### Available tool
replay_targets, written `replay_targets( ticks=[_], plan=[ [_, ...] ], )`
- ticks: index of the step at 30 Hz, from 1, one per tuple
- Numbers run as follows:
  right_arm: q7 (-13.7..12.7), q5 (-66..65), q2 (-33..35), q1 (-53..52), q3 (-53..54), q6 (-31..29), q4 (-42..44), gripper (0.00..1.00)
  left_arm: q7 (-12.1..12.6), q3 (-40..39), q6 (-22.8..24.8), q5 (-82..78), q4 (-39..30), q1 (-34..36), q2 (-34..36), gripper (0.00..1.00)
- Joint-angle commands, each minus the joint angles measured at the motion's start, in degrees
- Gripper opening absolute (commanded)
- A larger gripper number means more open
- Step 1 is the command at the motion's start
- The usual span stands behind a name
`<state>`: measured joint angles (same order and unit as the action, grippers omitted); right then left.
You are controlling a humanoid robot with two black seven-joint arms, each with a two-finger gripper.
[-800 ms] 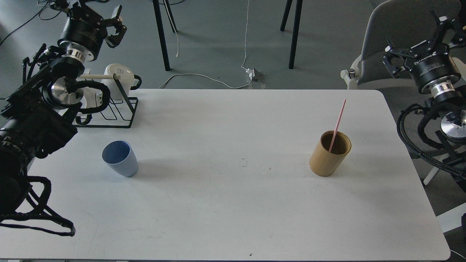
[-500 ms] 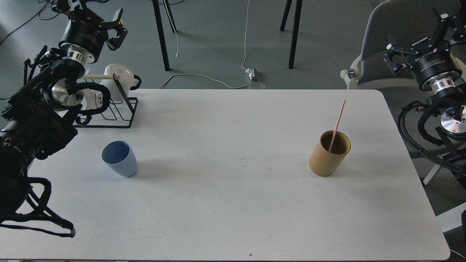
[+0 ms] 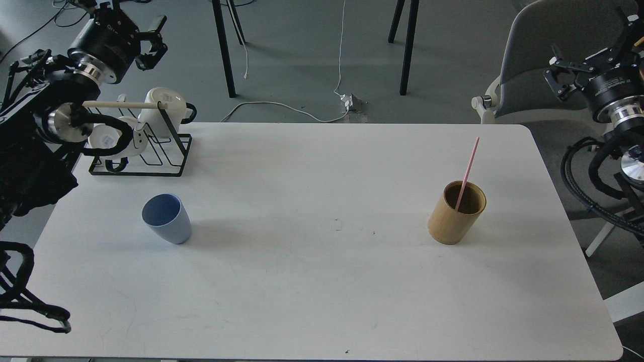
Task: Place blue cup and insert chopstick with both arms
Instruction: 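Lower the left gripper from rest toward the light blue cup, then grasp the light blue cup with the left gripper and lift it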
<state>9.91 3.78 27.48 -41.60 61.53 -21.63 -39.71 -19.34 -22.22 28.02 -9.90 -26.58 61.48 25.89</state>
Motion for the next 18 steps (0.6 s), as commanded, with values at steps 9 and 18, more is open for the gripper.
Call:
replay_targets(
  ticks=[9,18],
  plan=[
    [-0.1,0.0,-0.1,-0.2,-0.3,-3.0,0.0,1.00,0.1,3.7,0.0,-48.2,-33.3,-4.3,19.3,0.93],
    [0.0,0.0,0.8,-0.2,0.1,-5.9,0.2,0.99,-3.1,9.0,-6.0,-81.0,-41.5,-9.9,31.1,0.93]
  ],
)
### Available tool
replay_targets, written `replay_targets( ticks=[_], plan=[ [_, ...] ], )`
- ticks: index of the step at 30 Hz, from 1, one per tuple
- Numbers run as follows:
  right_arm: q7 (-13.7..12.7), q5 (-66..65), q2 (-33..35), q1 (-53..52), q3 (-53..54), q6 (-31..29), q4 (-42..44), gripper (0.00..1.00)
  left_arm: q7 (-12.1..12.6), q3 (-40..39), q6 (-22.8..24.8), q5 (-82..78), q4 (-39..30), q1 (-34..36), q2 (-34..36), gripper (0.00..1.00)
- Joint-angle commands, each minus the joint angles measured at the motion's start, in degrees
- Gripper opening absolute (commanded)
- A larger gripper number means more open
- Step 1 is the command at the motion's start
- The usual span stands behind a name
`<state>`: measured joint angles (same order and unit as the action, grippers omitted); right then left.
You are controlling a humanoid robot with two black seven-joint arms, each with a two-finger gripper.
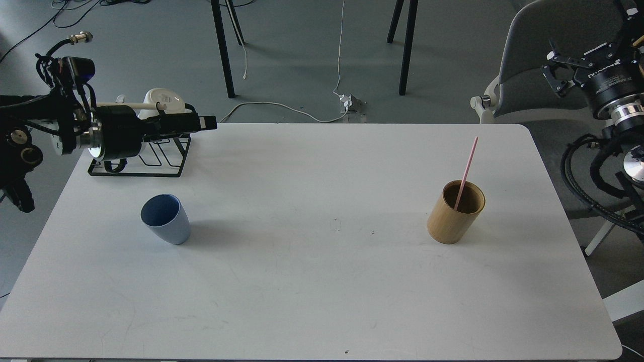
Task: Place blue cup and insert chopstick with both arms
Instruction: 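Grasp the light blue cup with the left gripper and lift it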
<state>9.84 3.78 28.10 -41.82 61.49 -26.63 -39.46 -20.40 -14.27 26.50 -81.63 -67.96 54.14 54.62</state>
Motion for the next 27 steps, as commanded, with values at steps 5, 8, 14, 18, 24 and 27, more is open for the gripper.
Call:
replay_targets(
  ticks=[5,8,14,18,24,27],
  plan=[
    [0.2,0.0,1.1,-0.2,0.4,-1.4,0.6,1.00,-2.4,2.1,-12.3,-23.7,1.0,-7.2,2.0,0.92],
    [0.3,0.0,1.3,-0.1,0.3,-1.4,0.6,1.00,-2.4,2.1,-12.7,-24.3,1.7,-8.5,1.7,0.87],
    [0.2,0.0,1.4,-0.2,0.3,-1.4,0.7,0.99,-2.6,3.2,-12.8,-24.9,7.0,-9.4,-1.3,0.80],
    [0.2,0.0,1.5,-0.3,0.4,-1.4,2.3,1.00,-2.5,3.3,-12.7,-24.7,7.4,-9.7,-1.9,0.76],
    [0.3,0.0,1.5,-0.4,0.5,-1.4,3.3,1.00,-2.7,3.4,-12.7,-24.8,14.8,-9.9,-6.3,0.67],
    [0.4,0.0,2.0,-0.5,0.5,-1.4,3.3,0.99,-3.8,3.6,-12.4,-24.7,17.7,-9.9,-8.1,0.52]
  ],
)
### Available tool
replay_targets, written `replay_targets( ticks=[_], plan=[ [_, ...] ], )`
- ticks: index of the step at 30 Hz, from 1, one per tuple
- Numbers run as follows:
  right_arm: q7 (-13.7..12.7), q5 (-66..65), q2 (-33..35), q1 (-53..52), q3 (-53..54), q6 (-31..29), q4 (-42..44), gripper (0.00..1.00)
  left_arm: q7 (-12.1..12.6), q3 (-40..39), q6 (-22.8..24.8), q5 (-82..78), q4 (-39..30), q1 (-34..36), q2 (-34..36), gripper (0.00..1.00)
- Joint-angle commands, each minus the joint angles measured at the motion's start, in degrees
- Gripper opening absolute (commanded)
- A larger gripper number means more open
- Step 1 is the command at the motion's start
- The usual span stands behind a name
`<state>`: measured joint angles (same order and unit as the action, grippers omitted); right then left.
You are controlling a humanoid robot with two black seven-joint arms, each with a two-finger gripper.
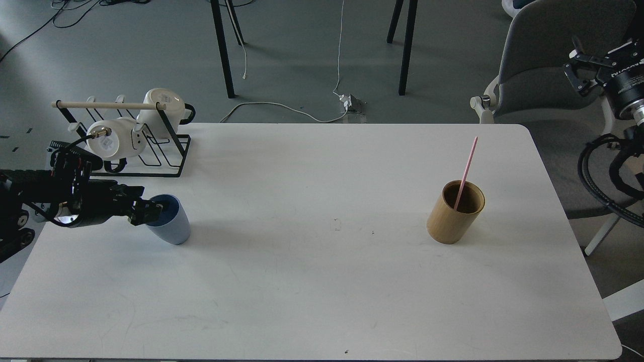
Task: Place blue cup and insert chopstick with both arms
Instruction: 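Grasp the light blue cup with the left gripper and lift it, then carry the blue cup toward the tan cup and set it down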
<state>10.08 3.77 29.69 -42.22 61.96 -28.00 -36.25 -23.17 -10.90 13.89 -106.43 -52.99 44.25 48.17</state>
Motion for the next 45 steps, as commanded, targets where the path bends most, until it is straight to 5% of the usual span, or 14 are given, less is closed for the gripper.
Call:
replay_targets(
  ticks=[1,6,8,13,19,26,33,45],
  plan=[
    [0.3,0.0,0.6,-0.1,0.0,0.0,0.1,0.99,-2.0,0.5,0.2,0.1,2.7,0.0,-1.8,0.47],
    [0.4,0.0,0.9,-0.2,0.5,0.0,1.4,1.00,-4.3,2.4,0.3,0.2,2.3,0.1,-1.9,0.12],
    [0.4,0.0,1.0,-0.2,0.8,0.0,1.4,0.99,-4.5,2.4,0.5,0.3,2.3,0.4,-1.9,0.08],
    [0.4,0.0,1.1,-0.2,0.9,0.0,1.4,0.99,-4.5,1.7,4.2,0.5,0.9,3.7,-1.9,0.05],
    [0.4,0.0,1.9,-0.2,0.9,0.0,1.3,0.99,-3.4,2.1,14.1,0.1,-10.2,17.7,-2.9,0.02],
    [0.4,0.1,6.5,-0.1,1.1,0.0,1.3,0.99,4.4,3.2,14.1,-0.2,-9.1,28.2,-20.0,0.02],
    [0.4,0.1,8.5,0.6,1.2,0.0,1.4,0.99,5.7,8.4,14.1,-1.1,-1.1,28.0,-38.6,0.02],
    [0.4,0.1,9.6,1.3,1.2,0.0,1.4,0.99,5.7,16.8,14.1,-1.3,-1.3,24.0,-39.0,0.05]
  ],
)
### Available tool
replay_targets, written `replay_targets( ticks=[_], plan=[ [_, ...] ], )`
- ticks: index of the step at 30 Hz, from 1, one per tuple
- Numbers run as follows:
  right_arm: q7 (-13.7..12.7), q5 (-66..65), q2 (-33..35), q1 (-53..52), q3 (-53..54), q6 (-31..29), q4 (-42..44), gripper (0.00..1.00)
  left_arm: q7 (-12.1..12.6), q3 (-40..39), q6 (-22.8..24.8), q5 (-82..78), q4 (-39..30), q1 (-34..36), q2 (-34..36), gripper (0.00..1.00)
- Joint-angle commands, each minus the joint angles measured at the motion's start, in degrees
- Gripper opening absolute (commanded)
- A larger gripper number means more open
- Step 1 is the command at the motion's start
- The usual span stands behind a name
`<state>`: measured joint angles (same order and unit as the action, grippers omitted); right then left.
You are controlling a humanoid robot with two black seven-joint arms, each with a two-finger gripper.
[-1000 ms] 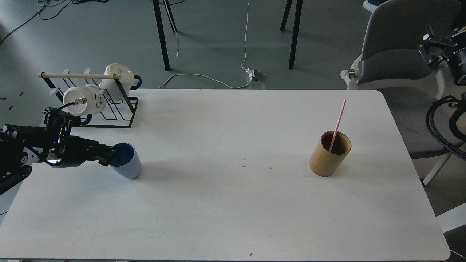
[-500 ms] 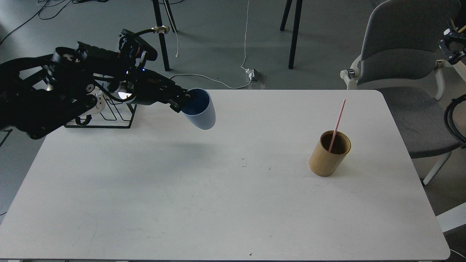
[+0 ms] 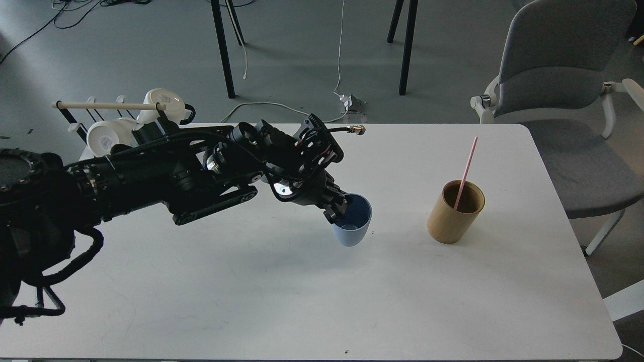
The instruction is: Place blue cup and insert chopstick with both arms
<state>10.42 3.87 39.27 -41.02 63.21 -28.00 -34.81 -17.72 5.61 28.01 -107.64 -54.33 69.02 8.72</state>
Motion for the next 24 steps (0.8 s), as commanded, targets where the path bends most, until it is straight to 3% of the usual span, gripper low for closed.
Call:
replay_targets(
  ticks=[1,13,15,17,18,22,24],
  plan=[
    [0.0,0.0,0.0,0.1,0.0,0.0,0.0,0.99,0.3,0.3,0.0,-0.1,0.0,-0.7,0.5,0.05],
    [0.0,0.0,0.0,0.8,0.0,0.0,-0.1,0.99,1.6,-0.2,0.0,-0.1,0.4,-3.4,-0.2,0.11],
    [0.0,0.0,0.0,1.0,0.0,0.0,-0.2,0.99,2.2,-0.3,0.0,0.1,0.1,-3.4,0.1,0.23],
    [0.0,0.0,0.0,1.1,-0.1,0.0,-0.2,0.99,2.3,-0.9,0.0,0.2,-0.2,-3.2,0.3,0.47],
    [0.0,0.0,0.0,1.1,-0.1,0.0,-0.2,0.99,2.3,-1.7,0.0,0.3,-0.3,-3.2,0.4,0.53],
    [-0.1,0.0,0.1,1.0,-0.2,0.0,-0.3,0.99,0.9,-8.8,0.0,1.1,-1.9,-3.3,2.3,0.58],
    [-0.3,0.0,0.2,1.0,-0.4,0.0,-0.6,1.00,0.7,-14.4,0.0,3.8,-3.2,-3.4,4.5,0.67]
  ],
)
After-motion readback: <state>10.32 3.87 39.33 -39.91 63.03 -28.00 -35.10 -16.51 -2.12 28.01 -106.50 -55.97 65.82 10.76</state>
